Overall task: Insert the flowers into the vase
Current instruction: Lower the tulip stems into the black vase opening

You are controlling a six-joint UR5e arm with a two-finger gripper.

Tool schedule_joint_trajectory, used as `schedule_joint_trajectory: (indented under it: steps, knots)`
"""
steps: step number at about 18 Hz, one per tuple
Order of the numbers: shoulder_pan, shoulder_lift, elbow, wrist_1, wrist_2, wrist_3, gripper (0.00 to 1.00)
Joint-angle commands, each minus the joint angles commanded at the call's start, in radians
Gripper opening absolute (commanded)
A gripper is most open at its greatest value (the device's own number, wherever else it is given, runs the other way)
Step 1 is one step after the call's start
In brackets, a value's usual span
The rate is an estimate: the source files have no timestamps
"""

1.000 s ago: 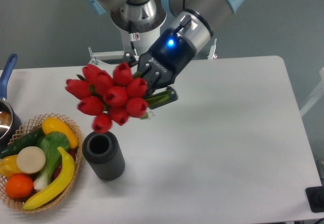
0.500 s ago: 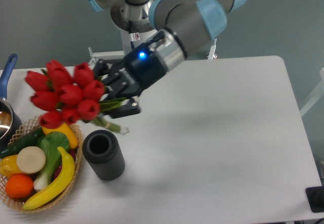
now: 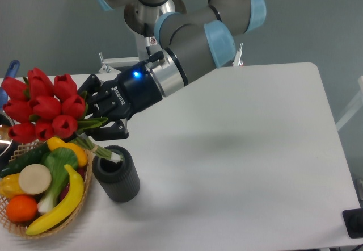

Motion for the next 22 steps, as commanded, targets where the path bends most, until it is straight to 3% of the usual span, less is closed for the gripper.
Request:
schedule_joint_trajectory:
  steps: [12, 22]
  knots:
    - [0.057, -0.02, -0.023, 0.0, -0.121, 0.0, 0.33]
    - [0.049, -0.063, -0.032, 0.0, -0.166, 0.002, 0.33]
